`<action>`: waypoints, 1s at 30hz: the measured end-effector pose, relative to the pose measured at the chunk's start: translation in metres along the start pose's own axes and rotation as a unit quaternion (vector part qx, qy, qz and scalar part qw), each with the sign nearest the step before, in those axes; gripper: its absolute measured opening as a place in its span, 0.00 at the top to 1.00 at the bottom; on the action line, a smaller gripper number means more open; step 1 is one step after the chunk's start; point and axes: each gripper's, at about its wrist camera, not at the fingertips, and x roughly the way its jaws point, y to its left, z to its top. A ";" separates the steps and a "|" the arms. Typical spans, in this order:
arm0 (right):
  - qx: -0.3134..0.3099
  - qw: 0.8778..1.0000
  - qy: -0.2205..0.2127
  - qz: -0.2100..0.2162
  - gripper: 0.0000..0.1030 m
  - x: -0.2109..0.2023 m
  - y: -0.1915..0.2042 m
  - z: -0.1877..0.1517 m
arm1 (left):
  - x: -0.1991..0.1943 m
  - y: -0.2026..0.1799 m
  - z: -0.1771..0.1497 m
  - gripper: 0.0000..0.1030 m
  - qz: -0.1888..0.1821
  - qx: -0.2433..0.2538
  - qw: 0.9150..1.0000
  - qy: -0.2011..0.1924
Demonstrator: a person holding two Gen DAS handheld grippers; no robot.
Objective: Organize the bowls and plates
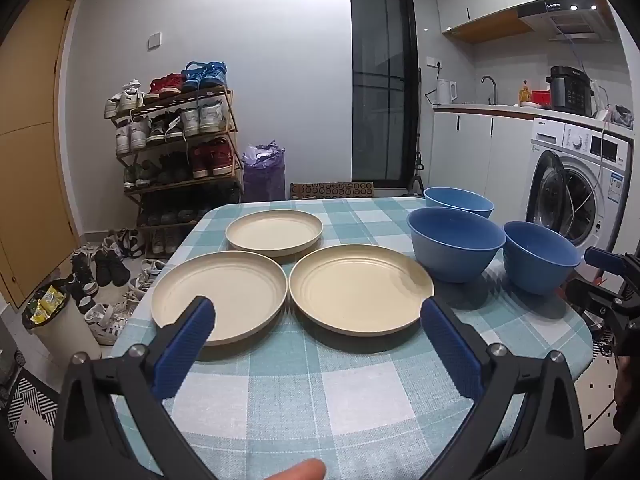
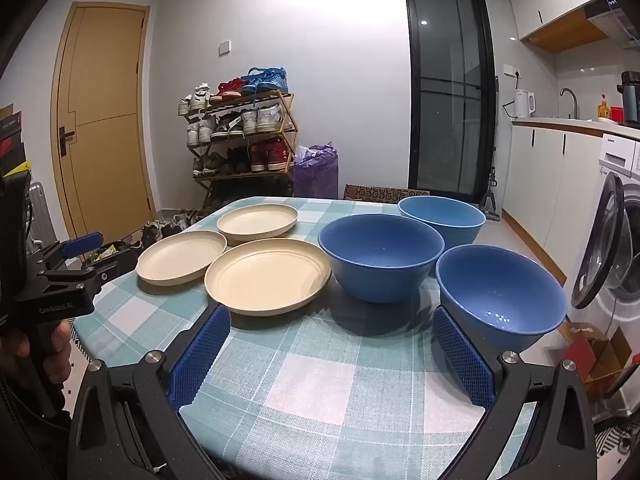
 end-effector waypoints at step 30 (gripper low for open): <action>-0.006 1.000 0.001 -0.003 0.00 0.002 0.003 -0.001 | 0.002 -0.002 -0.001 0.00 0.000 -0.001 1.000 0.015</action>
